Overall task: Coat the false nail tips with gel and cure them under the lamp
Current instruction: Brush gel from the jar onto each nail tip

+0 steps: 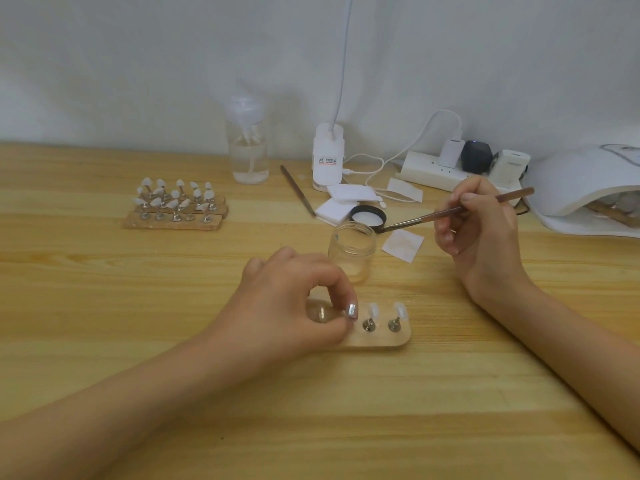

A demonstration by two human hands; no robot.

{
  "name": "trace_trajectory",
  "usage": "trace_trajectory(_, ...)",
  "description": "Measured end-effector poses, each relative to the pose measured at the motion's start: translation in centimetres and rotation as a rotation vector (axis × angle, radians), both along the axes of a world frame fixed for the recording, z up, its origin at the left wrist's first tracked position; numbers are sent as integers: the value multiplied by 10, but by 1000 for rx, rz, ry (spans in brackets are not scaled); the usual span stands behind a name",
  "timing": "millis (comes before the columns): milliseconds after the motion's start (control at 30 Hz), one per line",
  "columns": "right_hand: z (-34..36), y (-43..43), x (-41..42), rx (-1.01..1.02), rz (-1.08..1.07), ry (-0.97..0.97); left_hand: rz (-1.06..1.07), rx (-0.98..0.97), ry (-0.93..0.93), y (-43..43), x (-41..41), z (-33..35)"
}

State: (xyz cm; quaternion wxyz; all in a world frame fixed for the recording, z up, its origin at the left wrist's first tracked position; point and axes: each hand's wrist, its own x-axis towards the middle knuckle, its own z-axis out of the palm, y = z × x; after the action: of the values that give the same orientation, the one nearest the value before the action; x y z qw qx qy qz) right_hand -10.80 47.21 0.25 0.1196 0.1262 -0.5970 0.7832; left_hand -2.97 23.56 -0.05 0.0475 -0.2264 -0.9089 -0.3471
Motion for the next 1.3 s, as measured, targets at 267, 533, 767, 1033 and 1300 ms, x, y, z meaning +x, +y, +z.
trace_trajectory(267, 13, -4, 13, 58, 85, 70, -98, -220, -145, -17, -7, 16)
trace_trajectory(533, 44, -16, 49, 1346, 140, 446, -52, -23, -183, -45, 8, -5)
trace_trajectory(767, 21, -25, 70, 1619, 90, 624, -49, -17, -141, -45, 9, -10)
trace_trajectory(1033, 16, -27, 76, 1551, -80, 708, -81, -38, -139, -46, 7, -11)
trace_trajectory(1300, 56, -41, 66, 1261, 50, 637, -159, 233, -80, -44, -8, 27)
